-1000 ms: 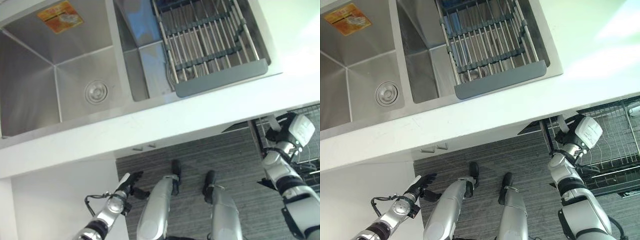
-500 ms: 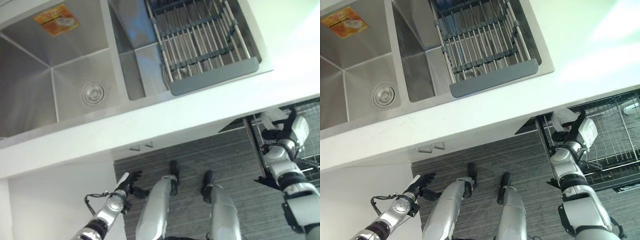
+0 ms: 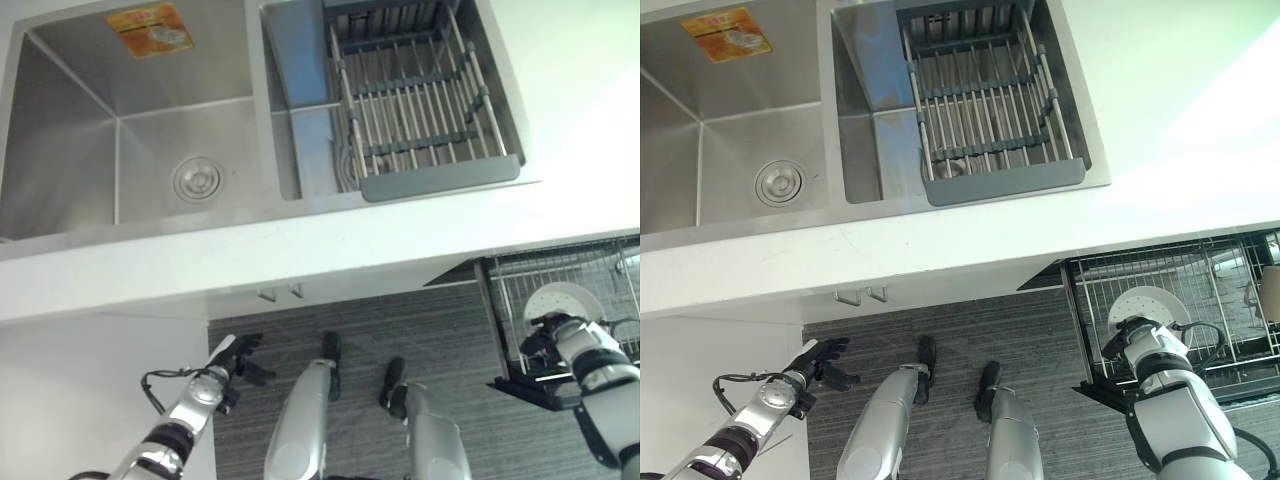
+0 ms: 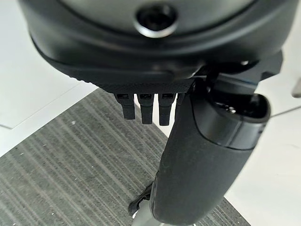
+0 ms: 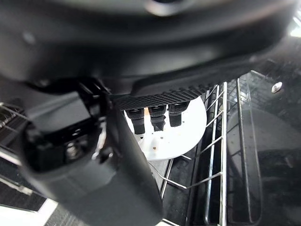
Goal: Place the dishes in the dishwasher.
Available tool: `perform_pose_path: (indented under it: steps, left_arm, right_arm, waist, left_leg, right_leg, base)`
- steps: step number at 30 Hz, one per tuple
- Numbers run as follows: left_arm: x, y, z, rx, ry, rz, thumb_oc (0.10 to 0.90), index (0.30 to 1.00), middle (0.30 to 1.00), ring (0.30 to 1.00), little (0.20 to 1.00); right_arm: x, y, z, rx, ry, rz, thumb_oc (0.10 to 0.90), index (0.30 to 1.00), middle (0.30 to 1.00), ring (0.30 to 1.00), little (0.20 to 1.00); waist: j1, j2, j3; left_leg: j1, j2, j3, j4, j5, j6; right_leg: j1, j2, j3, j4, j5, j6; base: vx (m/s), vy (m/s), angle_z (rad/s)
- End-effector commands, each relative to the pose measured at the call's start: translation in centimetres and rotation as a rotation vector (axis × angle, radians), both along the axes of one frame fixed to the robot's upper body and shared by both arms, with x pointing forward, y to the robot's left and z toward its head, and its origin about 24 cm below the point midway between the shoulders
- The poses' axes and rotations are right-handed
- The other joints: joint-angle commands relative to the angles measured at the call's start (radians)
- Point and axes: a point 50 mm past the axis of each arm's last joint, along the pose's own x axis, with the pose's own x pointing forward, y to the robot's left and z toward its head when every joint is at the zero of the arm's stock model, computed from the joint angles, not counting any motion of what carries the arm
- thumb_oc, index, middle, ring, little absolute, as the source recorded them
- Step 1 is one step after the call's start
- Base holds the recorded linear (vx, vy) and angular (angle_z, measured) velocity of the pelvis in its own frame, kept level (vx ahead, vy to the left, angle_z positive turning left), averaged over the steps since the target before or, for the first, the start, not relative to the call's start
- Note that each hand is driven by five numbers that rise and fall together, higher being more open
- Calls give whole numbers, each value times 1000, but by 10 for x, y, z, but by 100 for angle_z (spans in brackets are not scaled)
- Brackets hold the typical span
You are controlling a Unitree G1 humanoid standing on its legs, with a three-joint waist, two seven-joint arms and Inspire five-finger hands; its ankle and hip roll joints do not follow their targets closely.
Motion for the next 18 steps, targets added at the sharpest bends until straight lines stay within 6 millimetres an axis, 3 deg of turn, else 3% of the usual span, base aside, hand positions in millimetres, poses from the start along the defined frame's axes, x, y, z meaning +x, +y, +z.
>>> perform_pose_path:
  steps: [1, 4, 6, 9, 12, 18]
  left_arm:
    - [6, 17, 16, 15, -60, 3, 800, 900, 900, 900, 900]
    - [7, 21, 19, 17, -63, 12, 800, 900, 900, 900, 900]
    - [5, 25, 19, 14, -64, 30, 800, 900, 900, 900, 900]
    - [0, 27, 18, 17, -58, 48, 800, 900, 900, 900, 900]
    - [-14, 31, 13, 16, -55, 108, 800, 900, 900, 900, 900]
    - [-44, 26, -11, -104, -17, 274, 800, 900, 900, 900, 900]
  right_arm:
    - [-43, -3, -42, 96, 149, -80, 800, 900, 900, 900, 900]
    - [-31, 0, -35, 165, -28, -101, 800, 900, 900, 900, 900]
    - [-9, 5, -18, 228, -261, -112, 800, 900, 900, 900, 900]
    - [0, 10, -8, 301, -386, -125, 800, 900, 900, 900, 900]
    - [17, 8, 37, 259, -723, -172, 800, 900, 900, 900, 900]
    - [9, 23, 96, 146, -1189, -148, 800, 900, 900, 900, 900]
  waist:
    - [7, 64, 34]
    - [3, 59, 34]
    - [-3, 52, 34]
    - [-12, 41, 34]
    - [-36, 16, 34]
    - [-100, 2, 34]
  left_leg:
    - [59, -11, -20, -108, -30, 8]
    - [58, -8, -17, -108, -32, 9]
    - [63, -8, -12, -108, -36, 12]
    - [73, -3, -6, -108, -41, 12]
    - [90, 5, 7, -108, -55, 14]
    - [132, 13, 39, -108, -83, 19]
  right_leg:
    - [-34, 22, 46, 67, -13, 35]
    - [-32, 27, 52, 58, -7, 37]
    - [-25, 32, 64, 48, -6, 37]
    - [-15, 37, 74, 43, -3, 40]
    - [3, 51, 95, 25, 2, 44]
    - [21, 62, 131, 14, 4, 52]
  base:
    - [-6, -20, 10]
    - [-4, -5, 2]
    - [0, 0, 0]
    - [-2, 3, -13]
    - [-15, 21, -12]
    - [-6, 109, -26]
